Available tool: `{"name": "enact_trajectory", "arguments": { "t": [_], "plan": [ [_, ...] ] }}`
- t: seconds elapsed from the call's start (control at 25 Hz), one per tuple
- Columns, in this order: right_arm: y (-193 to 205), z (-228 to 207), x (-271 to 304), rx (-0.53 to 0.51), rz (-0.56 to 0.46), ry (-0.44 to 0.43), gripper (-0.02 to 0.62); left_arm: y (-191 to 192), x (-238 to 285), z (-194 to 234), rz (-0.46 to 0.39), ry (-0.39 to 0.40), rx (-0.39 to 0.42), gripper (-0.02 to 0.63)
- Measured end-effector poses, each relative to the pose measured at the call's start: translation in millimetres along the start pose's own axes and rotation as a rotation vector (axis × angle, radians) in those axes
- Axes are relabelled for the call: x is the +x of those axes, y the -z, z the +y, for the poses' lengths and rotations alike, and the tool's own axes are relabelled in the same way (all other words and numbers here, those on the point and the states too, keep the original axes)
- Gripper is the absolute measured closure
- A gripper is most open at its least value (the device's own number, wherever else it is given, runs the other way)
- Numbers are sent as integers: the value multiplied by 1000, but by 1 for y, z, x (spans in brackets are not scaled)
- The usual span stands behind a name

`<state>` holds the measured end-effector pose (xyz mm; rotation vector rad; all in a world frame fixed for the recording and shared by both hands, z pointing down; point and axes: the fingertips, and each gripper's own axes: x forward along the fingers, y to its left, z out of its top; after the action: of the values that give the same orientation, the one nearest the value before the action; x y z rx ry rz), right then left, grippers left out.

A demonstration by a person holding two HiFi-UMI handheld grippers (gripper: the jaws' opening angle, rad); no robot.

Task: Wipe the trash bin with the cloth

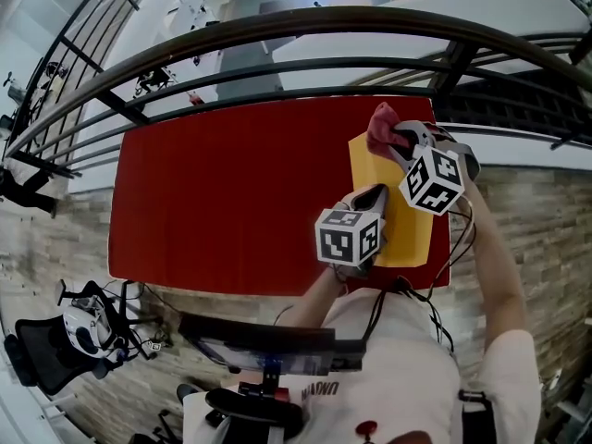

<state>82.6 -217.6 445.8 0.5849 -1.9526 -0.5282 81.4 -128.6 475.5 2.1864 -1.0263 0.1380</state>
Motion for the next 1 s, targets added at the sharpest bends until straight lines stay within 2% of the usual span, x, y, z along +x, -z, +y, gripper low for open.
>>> {"name": "enact_trajectory", "arguments": {
  "t": [0.12, 0.24, 0.36, 0.48, 1.0],
  "plan": [
    [6, 0, -3, 9, -1, -1, 499, -7, -13, 23, -42, -66, -46, 603],
    [11, -1, -4, 20, -3, 2, 499, -2, -14, 47, -2, -114, -81, 603],
    [14, -3, -5, 30, 1, 3, 499, 10, -9, 47, 72, -75, -108, 603],
    [15, -3, -5, 32, 10, 1, 499, 21, -6, 39, 110, -41, -118, 603],
    [24, 10, -17, 66, 8, -2, 499, 22, 1, 26, 121, -13, -74, 603]
  ]
}}
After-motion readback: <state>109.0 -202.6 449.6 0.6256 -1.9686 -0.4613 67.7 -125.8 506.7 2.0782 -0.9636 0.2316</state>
